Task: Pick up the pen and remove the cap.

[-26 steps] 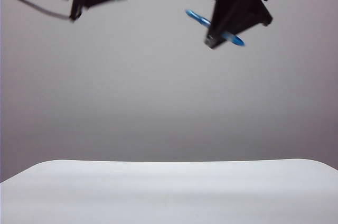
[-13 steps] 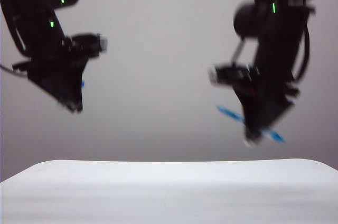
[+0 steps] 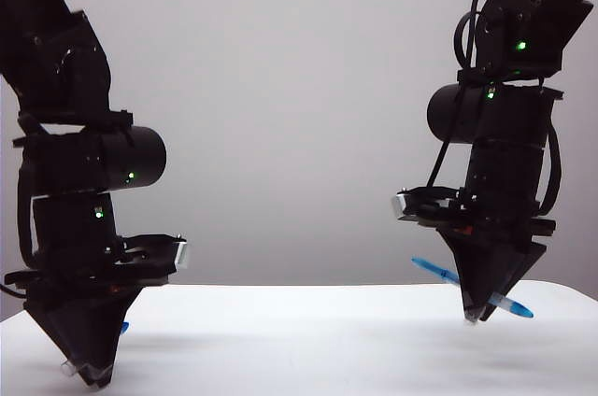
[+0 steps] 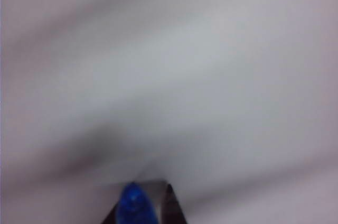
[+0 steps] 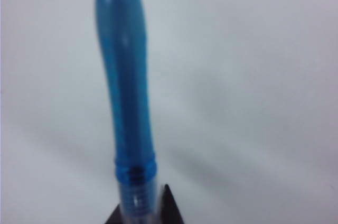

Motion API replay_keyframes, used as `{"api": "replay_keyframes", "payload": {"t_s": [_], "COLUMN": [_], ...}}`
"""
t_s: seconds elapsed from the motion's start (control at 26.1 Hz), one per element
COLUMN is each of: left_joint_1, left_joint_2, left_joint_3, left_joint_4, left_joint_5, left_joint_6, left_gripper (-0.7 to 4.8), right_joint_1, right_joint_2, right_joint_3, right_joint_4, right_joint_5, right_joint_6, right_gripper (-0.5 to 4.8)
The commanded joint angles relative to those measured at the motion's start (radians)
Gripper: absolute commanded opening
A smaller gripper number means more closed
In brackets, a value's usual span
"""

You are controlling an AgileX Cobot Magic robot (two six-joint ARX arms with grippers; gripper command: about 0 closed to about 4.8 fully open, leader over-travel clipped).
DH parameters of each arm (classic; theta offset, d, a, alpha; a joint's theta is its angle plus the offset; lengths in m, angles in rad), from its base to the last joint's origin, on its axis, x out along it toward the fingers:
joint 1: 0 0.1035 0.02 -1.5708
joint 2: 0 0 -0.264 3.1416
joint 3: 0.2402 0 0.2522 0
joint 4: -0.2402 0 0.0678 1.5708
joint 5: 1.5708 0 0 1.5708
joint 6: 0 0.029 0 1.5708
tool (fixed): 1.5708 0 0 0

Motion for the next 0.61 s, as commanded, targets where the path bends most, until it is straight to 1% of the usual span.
{"api": "replay_keyframes", "payload": {"t_s": [0.04, 0.19, 0.23, 0.27, 0.34, 0.46, 0.5, 0.54, 0.57, 0.61], "left_joint_1": [-0.001, -0.001, -0.001, -0.001, -0.001, -0.001, -0.001, -0.001, -0.001, -0.001], "left_joint_2": [-0.007, -0.007, -0.007, -0.007, -0.007, -0.007, -0.007, -0.007, -0.007, -0.007], "left_joint_3": [0.004, 0.004, 0.004, 0.004, 0.004, 0.005, 0.005, 0.005, 0.005, 0.005], "left_joint_4": [0.035, 0.071, 0.096, 0.119, 0.142, 0.152, 0.159, 0.162, 0.167, 0.169], "left_joint_5": [0.008, 0.007, 0.006, 0.006, 0.008, 0.008, 0.008, 0.009, 0.025, 0.039], "left_joint_6": [-0.007, -0.007, -0.011, -0.016, -0.031, -0.033, -0.035, -0.045, -0.06, -0.069], "left_gripper": [-0.06, -0.06, -0.06, -0.06, -0.06, -0.03, 0.45, 1.18, 2.37, 3.03], "right_joint_1": [-0.008, -0.011, -0.011, -0.011, -0.011, -0.011, -0.011, -0.011, -0.011, -0.011], "right_joint_2": [0.026, 0.067, 0.084, 0.102, 0.119, 0.138, 0.141, 0.141, 0.14, 0.14], "right_joint_3": [0.003, 0.003, 0.003, 0.003, 0.003, 0.003, 0.003, 0.003, 0.004, 0.004], "right_joint_4": [-0.002, -0.007, -0.008, -0.004, 0.001, 0.003, 0.005, 0.008, 0.017, 0.019], "right_joint_5": [-0.002, 0.002, 0.003, 0.004, 0.007, 0.035, 0.05, 0.05, 0.049, 0.05], "right_joint_6": [0.001, 0.001, 0.001, 0.001, 0.001, 0.001, 0.001, 0.001, 0.001, 0.001], "right_gripper": [-0.05, 0.01, 0.01, 0.15, 0.74, 1.36, 1.68, 1.82, 1.86, 1.9]}}
